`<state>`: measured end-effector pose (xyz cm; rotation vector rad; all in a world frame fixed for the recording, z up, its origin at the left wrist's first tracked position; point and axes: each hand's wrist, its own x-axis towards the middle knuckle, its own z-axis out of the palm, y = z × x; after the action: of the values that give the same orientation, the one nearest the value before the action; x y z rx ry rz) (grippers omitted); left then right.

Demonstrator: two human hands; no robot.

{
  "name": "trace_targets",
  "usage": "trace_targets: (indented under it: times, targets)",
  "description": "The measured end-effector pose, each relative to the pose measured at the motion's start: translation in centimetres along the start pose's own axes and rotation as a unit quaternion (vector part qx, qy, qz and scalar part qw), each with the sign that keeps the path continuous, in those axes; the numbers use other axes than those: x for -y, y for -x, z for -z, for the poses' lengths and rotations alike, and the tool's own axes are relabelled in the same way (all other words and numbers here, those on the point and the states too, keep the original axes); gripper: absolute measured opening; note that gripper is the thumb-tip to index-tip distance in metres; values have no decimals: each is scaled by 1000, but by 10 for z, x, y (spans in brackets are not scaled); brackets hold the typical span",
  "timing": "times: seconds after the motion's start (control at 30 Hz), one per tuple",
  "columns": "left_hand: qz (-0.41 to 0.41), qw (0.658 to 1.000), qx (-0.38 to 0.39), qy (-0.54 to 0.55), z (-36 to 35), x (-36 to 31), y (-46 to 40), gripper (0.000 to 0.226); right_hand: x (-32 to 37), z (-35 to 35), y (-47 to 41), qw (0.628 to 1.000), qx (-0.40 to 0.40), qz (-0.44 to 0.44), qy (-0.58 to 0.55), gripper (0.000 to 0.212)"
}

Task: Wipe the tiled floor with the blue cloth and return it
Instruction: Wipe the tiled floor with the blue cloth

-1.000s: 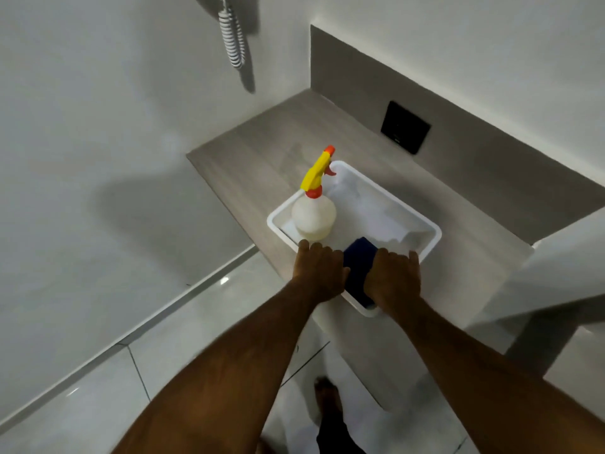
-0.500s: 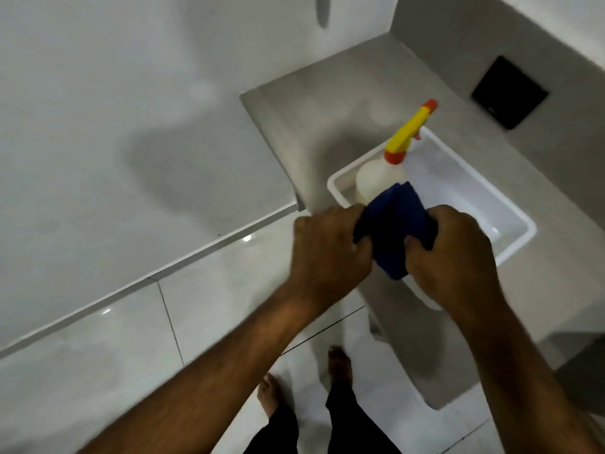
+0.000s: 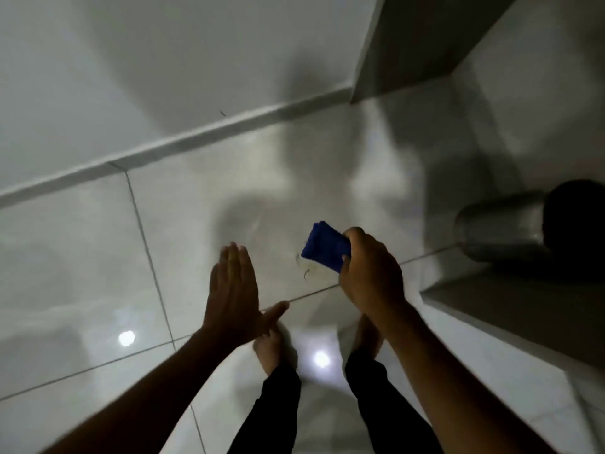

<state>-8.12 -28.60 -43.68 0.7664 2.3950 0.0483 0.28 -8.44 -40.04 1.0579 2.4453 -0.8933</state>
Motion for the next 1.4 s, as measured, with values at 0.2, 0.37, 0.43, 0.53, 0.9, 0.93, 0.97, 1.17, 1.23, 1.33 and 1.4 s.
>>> trace_targets:
  times: [0.2, 0.37, 0.43, 0.53, 0.9, 0.93, 0.97, 1.17, 1.23, 1.33, 1.4]
  targets:
    - [-42, 997, 45, -48, -202, 51, -103, 144, -135, -170, -108, 991, 99, -46, 78, 42]
    - [-64, 992, 73, -76, -284, 73, -160, 149, -209, -243, -165, 988, 112, -83, 66, 44]
    - [-58, 991, 74, -91, -296, 79, -180, 153, -226, -260, -177, 993, 14, -98, 64, 49]
    - [-46, 989, 92, -105, -302, 86, -204, 163, -241, -276, -180, 985, -121, -66, 107, 66]
    - [-16, 983, 179, -46, -317, 106, -243, 188, -178, -350, -256, 977, -156, -97, 112, 75]
    - [-19, 982, 181, -45, -317, 107, -244, 187, -181, -364, -239, 977, -141, 2, 161, 73]
    - [-19, 982, 184, -46, -316, 106, -244, 187, -189, -374, -215, 965, -101, 121, 211, 73]
    - [0, 979, 196, -50, -306, 101, -242, 187, -279, -298, -264, 765, 49, 508, 393, 75]
    - [2, 980, 194, -52, -307, 101, -242, 187, -246, -299, -295, 884, -81, 309, 341, 74]
    - [-6, 980, 191, -55, -309, 104, -242, 186, -167, -354, -268, 959, -113, 133, 222, 76]
    - [-8, 980, 193, -55, -308, 104, -243, 185, -170, -389, -220, 933, -57, 265, 238, 76]
